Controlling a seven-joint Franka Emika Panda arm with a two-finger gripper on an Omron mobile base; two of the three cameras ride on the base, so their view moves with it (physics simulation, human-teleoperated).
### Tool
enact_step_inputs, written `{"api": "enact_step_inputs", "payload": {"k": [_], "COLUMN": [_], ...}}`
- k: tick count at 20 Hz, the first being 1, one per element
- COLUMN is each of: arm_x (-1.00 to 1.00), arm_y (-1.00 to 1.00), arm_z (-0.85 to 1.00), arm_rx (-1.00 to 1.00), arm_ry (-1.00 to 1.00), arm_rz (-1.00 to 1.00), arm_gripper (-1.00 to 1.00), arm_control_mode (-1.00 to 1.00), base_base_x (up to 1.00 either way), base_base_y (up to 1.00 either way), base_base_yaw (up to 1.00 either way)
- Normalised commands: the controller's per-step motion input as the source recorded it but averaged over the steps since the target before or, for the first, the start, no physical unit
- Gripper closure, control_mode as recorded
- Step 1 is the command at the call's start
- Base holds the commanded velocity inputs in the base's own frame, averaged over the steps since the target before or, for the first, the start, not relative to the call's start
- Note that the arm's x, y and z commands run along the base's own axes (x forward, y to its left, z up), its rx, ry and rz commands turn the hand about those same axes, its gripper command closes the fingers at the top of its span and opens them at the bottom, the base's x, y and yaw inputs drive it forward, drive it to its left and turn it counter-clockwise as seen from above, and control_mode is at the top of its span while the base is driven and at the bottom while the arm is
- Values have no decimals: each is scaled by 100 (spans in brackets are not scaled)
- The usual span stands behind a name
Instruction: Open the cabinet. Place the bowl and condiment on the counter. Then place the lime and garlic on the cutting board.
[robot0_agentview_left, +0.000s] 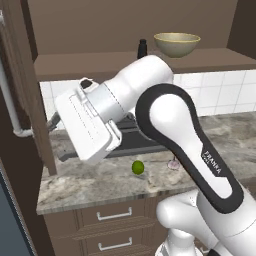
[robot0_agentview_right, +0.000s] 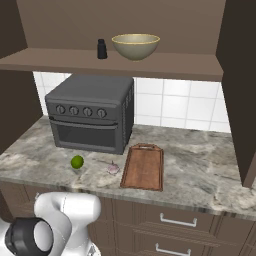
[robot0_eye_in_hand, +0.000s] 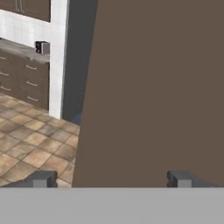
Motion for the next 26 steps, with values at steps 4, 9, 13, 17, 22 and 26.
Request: {"api": "enact_step_inputs", "payload": {"k": [4,9,13,17,22,26], "arm_x": [0,0,0,0,0,1], "arm_y": [22,14,9,-19,-58,-52], "arm_z": [-8,-5,-4,-1,0,0], "arm_rx": [-5,-8,-3,-1,0,-2], "arm_ry": [-5,0,0,0,0,2], "arm_rz": [0,1,0,-2,-6,-10], "arm_gripper": [-100,-100,-100,-100,-100,-100], "arm_control_mode": [-100,-100,-100,-100,-100,-100], "base_base_x": [0,0,0,0,0,0], "base_base_y": [0,0,0,0,0,0], "base_base_yaw": [0,0,0,0,0,0]}}
